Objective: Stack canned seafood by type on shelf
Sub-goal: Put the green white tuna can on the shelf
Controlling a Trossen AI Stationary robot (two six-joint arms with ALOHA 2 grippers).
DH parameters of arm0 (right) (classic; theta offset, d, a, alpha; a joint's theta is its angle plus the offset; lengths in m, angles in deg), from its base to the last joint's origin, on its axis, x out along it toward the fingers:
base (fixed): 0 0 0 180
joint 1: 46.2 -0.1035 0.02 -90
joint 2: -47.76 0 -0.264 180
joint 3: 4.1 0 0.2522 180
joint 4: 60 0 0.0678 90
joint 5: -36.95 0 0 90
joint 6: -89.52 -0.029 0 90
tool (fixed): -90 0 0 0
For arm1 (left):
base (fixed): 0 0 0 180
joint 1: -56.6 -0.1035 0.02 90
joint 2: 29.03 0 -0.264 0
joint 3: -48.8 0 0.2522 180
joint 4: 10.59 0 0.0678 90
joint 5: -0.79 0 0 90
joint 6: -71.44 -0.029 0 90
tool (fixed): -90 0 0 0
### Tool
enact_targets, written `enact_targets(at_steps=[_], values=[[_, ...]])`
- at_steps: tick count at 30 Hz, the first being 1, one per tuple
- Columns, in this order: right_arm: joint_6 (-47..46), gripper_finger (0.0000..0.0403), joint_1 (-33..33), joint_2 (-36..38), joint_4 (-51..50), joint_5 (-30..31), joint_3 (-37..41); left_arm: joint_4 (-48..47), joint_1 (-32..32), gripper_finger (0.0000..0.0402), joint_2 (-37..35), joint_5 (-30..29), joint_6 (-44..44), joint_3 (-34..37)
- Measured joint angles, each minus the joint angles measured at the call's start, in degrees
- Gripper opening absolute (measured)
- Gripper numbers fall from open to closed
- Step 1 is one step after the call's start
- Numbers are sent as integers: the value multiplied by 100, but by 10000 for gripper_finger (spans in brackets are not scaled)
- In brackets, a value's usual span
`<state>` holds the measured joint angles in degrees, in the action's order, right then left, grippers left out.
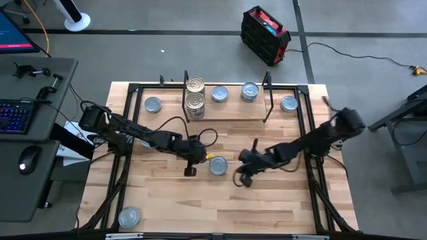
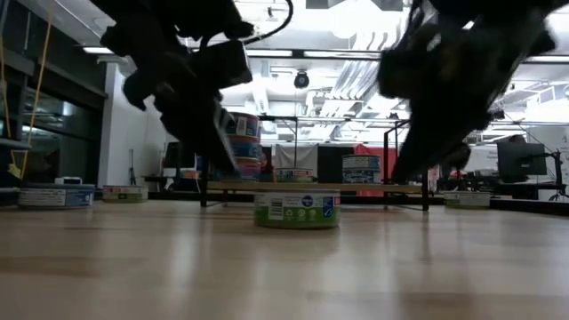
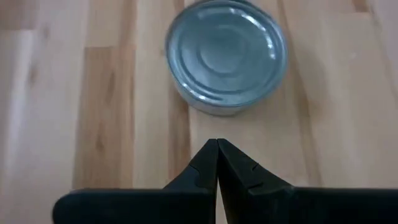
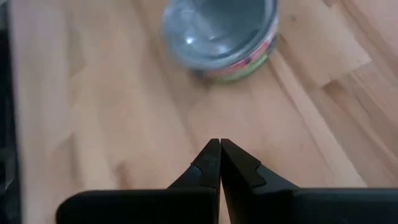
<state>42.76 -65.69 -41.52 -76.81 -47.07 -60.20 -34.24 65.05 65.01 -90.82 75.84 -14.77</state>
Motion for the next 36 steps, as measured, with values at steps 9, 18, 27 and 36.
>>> enact_targets(at_steps=[9, 18, 27, 36], values=[[-424, 0, 415, -1359, 563, -29, -602, 497, -90, 0, 276, -149, -556, 116], [-298, 0, 527, -1671, 198, 91, -1366, 873, 2, 0, 407, -141, -618, 116], [-43, 0, 676, -1667, -160, 249, -1723, 771, 53, 0, 187, -473, -708, 131], [82, 0, 676, -1672, -250, 232, -1729, -140, -183, 0, -816, -498, -526, 408]])
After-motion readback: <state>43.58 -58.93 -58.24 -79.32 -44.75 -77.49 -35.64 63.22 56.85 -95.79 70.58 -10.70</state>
